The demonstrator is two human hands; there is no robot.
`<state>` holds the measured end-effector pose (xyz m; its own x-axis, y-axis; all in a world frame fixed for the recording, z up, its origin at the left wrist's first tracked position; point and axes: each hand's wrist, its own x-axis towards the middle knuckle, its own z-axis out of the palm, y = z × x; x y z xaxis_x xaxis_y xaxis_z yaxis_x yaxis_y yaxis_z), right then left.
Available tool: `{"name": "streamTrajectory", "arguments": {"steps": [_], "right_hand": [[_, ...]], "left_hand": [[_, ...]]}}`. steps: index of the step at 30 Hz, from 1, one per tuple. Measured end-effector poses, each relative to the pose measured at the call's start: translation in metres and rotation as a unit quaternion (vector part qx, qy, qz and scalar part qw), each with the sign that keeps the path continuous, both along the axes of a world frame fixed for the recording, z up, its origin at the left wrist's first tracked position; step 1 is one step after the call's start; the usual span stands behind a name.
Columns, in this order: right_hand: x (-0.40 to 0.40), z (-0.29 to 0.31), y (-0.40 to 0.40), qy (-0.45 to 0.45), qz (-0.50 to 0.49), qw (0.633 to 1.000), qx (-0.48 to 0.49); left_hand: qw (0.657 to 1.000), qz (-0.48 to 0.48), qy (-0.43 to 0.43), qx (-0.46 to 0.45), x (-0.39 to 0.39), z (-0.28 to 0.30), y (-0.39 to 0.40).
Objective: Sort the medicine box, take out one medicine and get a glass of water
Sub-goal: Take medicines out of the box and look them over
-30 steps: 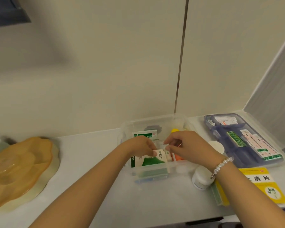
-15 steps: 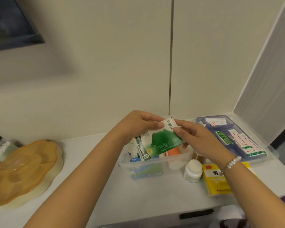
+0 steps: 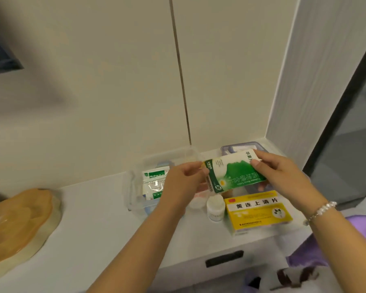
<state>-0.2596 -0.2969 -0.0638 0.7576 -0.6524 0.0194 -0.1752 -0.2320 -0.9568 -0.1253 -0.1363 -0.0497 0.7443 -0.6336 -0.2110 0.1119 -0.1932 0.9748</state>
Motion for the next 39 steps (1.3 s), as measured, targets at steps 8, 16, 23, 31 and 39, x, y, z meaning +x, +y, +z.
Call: {"name": "streamTrajectory", "arguments": {"steps": [8, 16, 23, 31, 39], "right_hand": [[-0.029, -0.007, -0.018, 0.152, 0.004, 0.987, -0.052], [-0.036, -0.027, -0.031, 0.306, 0.026, 0.95, -0.057], [-0.023, -0.034, -0.027, 0.376, 0.032, 0.918, -0.121], [-0.024, -0.033, -0.024, 0.339, -0.019, 0.923, -0.18], [0.02, -0.015, 0.01, 0.148, -0.012, 0.973, -0.174]], "left_hand": [[0.996, -0.014, -0.074, 0.051, -0.038, -0.018, -0.021], [0.968, -0.082, -0.184, 0.152, -0.067, -0.041, -0.027], [0.953, -0.114, -0.189, 0.207, -0.073, -0.051, -0.024], [0.965, -0.051, -0.213, 0.148, -0.063, -0.049, -0.015], [0.973, 0.008, -0.216, 0.085, -0.022, -0.032, 0.007]]}}
